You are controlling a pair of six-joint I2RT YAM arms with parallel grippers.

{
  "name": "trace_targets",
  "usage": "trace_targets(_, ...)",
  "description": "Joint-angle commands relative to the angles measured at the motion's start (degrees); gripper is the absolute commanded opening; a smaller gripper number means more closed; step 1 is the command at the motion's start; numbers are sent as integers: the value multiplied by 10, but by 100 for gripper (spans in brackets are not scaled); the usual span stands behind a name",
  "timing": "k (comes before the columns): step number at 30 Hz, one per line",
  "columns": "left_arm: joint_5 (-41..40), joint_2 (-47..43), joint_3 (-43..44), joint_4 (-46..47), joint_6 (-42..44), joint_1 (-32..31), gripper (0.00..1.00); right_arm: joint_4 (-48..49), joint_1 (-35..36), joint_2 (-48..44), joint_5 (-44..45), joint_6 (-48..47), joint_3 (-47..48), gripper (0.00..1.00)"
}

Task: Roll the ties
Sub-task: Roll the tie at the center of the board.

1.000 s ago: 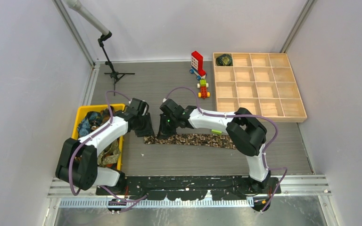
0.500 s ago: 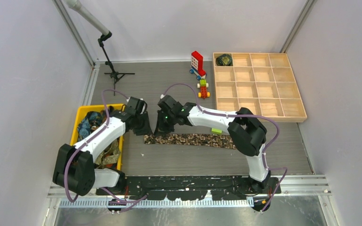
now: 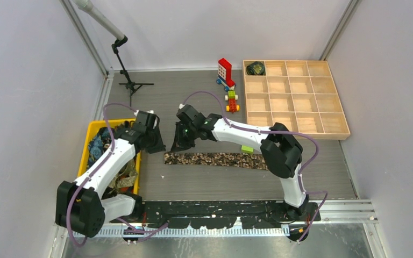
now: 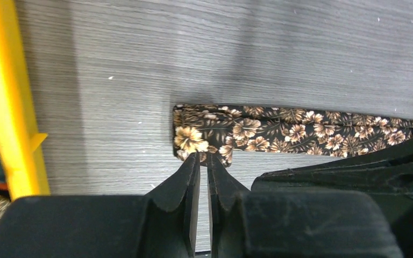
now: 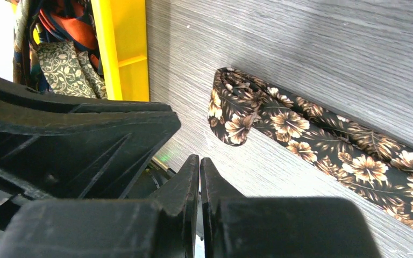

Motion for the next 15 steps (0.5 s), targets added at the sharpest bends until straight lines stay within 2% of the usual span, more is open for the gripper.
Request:
trace_targets(1, -30, -29, -4, -41, 8, 29, 13, -7, 8, 17, -13, -8, 42, 11)
trace_targets(15, -36, -74, -41, -40, -6, 48, 14, -19, 11, 87, -18, -7, 87, 13)
